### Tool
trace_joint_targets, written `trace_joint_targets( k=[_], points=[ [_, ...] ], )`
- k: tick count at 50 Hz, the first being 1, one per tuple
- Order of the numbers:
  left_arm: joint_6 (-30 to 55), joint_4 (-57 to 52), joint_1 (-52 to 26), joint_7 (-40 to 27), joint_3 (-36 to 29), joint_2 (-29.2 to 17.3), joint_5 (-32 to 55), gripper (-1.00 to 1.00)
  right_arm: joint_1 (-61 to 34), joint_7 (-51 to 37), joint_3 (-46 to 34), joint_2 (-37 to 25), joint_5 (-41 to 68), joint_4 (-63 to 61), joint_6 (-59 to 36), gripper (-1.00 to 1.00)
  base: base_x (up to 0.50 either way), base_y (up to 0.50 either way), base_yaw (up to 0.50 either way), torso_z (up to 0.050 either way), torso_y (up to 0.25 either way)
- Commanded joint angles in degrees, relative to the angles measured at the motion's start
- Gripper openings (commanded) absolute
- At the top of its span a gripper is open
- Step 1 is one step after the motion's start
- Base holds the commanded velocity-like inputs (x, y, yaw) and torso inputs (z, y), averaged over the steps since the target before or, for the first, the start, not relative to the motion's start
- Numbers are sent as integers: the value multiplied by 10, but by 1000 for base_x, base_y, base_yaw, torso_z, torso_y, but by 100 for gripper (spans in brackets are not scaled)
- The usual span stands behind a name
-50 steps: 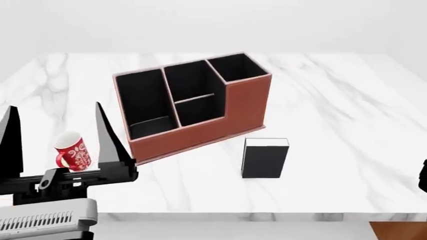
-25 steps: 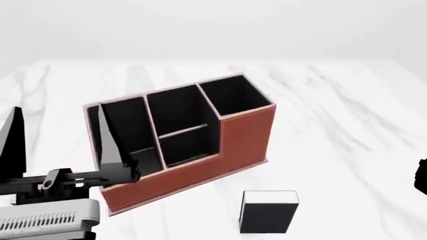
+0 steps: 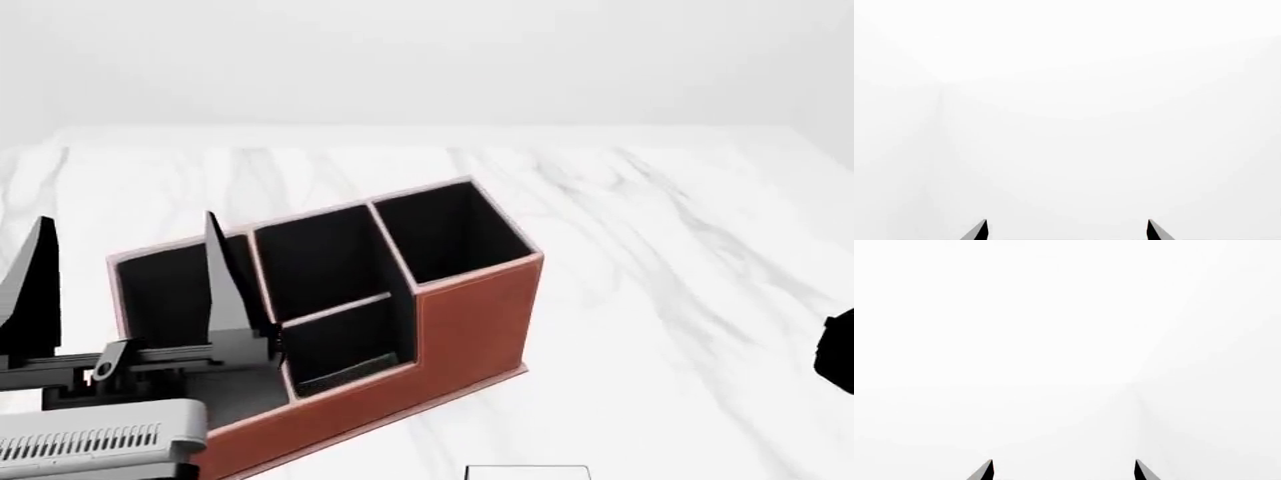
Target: Pick up the book and place it in the back compartment of the caddy.
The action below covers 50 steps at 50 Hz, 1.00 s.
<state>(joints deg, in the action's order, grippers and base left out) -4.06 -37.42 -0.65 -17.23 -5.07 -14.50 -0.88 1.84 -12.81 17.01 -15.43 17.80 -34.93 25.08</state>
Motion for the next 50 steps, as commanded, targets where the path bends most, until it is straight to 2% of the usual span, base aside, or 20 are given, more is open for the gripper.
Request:
trace_joint_targets(
  k=[1, 12, 22, 23, 27, 29, 33, 37, 40, 44, 47, 50],
  points=[
    [-1, 2, 2, 10, 11, 8, 1, 100, 1, 9, 7, 8, -18, -3, -1, 100, 0, 0, 0, 0, 0],
    [24, -6, -1, 19, -3, 3, 16, 100, 1, 6, 6, 6, -18, -5, 1, 100, 0, 0, 0, 0, 0],
    [143, -56, -35, 55, -47, 4, 108, 100, 3, 6, 4, 4, -17, -3, 6, 100, 0, 0, 0, 0, 0],
    [183, -62, -51, 67, -60, 6, 139, 100, 2, 6, 3, 5, -18, -1, 5, 100, 0, 0, 0, 0, 0],
    [246, -84, -90, 92, -91, -5, 174, 100, 2, 6, -1, 4, -20, -1, 3, 100, 0, 0, 0, 0, 0],
    [308, -93, -129, 106, -114, -13, 193, 100, 2, 7, -3, 4, -19, 2, 6, 100, 0, 0, 0, 0, 0],
    [355, -103, -164, 126, -140, -24, 211, 100, 2, 6, -4, 3, -19, 2, 5, 100, 0, 0, 0, 0, 0],
    [417, -101, -197, 148, -148, -24, 266, 100, 2, 6, -6, 2, -19, 2, 4, 100, 0, 0, 0, 0, 0],
    [441, -94, -218, 157, -169, -32, 265, 100, 3, 5, -6, 2, -19, 2, 4, 100, 0, 0, 0, 0, 0],
    [456, -95, -238, 173, -166, -33, 292, 100, 1, 4, -9, 2, -20, 6, 5, 100, 0, 0, 0, 0, 0],
    [470, -109, -257, 213, -201, -60, 297, 100, 0, 4, -12, 2, -21, 8, 4, 100, 0, 0, 0, 0, 0],
    [513, -125, -272, 225, -197, -66, 344, 100, 1, 3, -12, 1, -21, 7, 4, 100, 0, 0, 0, 0, 0]
  ],
)
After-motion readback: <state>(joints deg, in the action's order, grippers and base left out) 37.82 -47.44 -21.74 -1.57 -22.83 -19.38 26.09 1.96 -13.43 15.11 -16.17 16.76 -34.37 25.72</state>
